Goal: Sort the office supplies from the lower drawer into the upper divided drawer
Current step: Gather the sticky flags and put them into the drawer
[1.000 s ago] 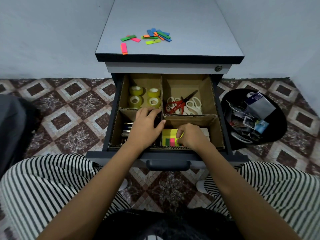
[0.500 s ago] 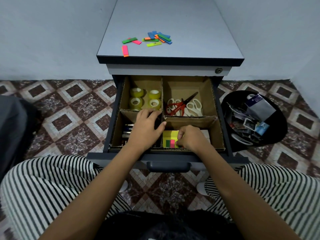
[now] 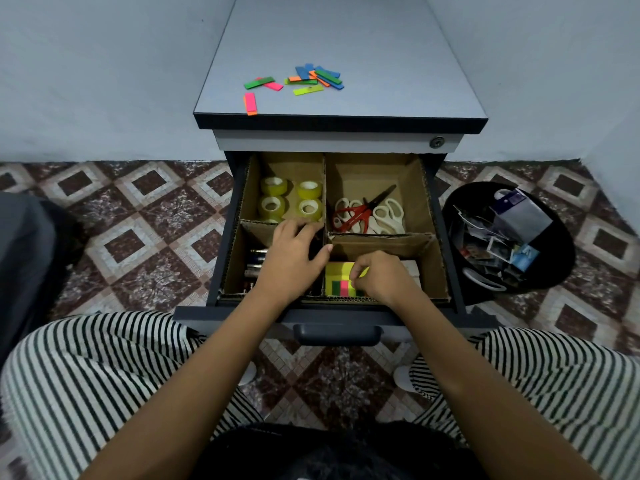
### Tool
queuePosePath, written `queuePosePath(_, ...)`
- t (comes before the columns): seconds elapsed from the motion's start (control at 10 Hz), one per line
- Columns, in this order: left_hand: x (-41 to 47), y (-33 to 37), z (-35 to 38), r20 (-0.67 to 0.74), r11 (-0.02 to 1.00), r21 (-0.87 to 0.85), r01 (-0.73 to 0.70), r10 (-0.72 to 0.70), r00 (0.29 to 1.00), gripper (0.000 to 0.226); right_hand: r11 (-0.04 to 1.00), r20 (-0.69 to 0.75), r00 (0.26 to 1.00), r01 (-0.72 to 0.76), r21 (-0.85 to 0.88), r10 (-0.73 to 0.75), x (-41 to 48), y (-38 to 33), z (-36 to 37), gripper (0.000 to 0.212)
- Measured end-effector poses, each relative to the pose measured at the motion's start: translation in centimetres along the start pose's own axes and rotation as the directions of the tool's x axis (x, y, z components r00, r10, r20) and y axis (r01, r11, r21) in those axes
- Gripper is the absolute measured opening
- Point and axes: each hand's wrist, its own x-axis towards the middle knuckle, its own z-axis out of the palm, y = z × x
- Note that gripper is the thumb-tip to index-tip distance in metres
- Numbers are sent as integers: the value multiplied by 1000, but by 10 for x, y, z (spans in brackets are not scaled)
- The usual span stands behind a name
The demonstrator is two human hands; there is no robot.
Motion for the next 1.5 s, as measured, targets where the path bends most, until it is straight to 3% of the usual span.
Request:
queuePosePath(0.3,0,-2,2,-28,1000,-7,-12,12,1000,48,999,-61,998,-13,32,15,3,2,5,10)
queuePosePath(0.5,-6,-2,4,-58,999,-31,-35,33,998,44,989,-197,970,148,17,-141,-7,1,8,7)
queuePosePath(0.7,9,-7,-16,-222,994,-65,-84,67,973,30,934,-502,807,358,-1,-310,-3,-16,-7,9)
queuePosePath(0.8,31,-13,-41,-334,992,-13,-127,116,936,22,892,-573,739,451,33,-353,8,-42,-30,14)
queuePosePath(0.9,61,-23,-71,-464,982,107,-156,188,865,19,867,-587,693,497,-32,-419,25,-75,-55,20)
queuePosePath(1.0,86,-32,-96,-503,967,229,-114,218,837,26,837,-586,646,537,-108,-490,47,-108,-69,24)
queuePosePath(1.2,113,-45,-118,-381,887,450,-103,295,876,35,790,-436,659,492,-367,-613,79,-156,-72,37)
queuePosePath(1.3,117,-45,-118,-319,887,450,-104,268,909,24,759,-350,703,420,-498,-619,92,-164,-73,42)
queuePosePath(1.4,120,-46,-118,-325,882,465,-72,246,913,16,734,-296,727,402,-547,-619,102,-169,-77,43)
queuePosePath(1.5,121,-49,-118,-342,865,497,-73,272,900,26,712,-249,737,417,-565,-628,105,-171,-80,40)
